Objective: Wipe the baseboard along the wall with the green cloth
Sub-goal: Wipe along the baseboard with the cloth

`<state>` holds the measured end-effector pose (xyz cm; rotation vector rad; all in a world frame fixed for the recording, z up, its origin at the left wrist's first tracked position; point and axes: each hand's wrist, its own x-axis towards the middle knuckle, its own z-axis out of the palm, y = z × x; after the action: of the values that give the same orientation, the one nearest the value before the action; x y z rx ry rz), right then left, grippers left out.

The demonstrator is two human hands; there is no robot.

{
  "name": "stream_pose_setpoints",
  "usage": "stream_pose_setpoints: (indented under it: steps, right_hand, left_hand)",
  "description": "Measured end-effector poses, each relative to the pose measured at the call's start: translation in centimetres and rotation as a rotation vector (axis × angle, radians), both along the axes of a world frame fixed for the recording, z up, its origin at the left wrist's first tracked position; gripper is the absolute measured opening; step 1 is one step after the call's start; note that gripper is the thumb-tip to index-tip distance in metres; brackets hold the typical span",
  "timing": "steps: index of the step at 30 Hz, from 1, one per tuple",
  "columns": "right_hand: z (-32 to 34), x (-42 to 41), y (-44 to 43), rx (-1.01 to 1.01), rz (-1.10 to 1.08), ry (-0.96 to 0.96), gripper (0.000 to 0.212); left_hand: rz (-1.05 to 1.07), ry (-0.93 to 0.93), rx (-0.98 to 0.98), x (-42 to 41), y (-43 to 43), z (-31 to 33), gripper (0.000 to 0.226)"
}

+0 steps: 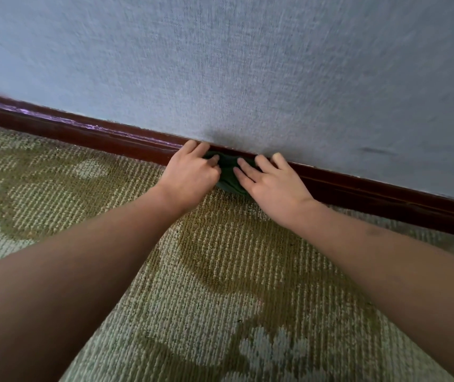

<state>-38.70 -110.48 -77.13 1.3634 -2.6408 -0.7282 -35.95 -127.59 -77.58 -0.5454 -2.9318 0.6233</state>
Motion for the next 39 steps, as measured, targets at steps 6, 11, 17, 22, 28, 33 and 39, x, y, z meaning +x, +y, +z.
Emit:
stream_pose_setpoints:
  steps: [6,11,17,22,28,33,39]
  right_hand:
    - [0.1,1.1,-0.6,-0.05,0.012,-0.039,0.051]
    - [-0.5,1.9,-1.0,-0.028,0.072,-0.058,0.053]
    - [0.3,1.7,-0.8,-0.031,0.047,-0.029,0.057]
    - [0.9,1.4,-1.0,-0.056,0.042,0.006,0.054]
    - [-0.5,2.0,-0.3,0.009,0.151,0.024,0.05]
    - [-0.8,1.0,1.9,0.02,0.09,0.027,0.051]
    - [-0.7,-0.2,4.7,-0.011,0.047,0.028,0.046]
  left_hand:
    - [0.002,-0.029,0.027,0.7,0.1,0.7,0.023]
    - [-0.023,-0.086,-0.018,2.5,-1.1,-0.1,0.022]
    - [-0.097,0.066,-0.044,2.3,-1.5,0.8,0.013]
    - [-0.156,0.126,0.033,2.5,-2.0,1.3,0.019]
    - [-0.183,0.042,0.033,3.7,-1.6,0.3,0.034]
    - [-0.228,0.035,0.051,2.2,0.4,-0.3,0.033]
    - [-0.257,0.07,0.059,-0.1,2.8,-1.5,0.028]
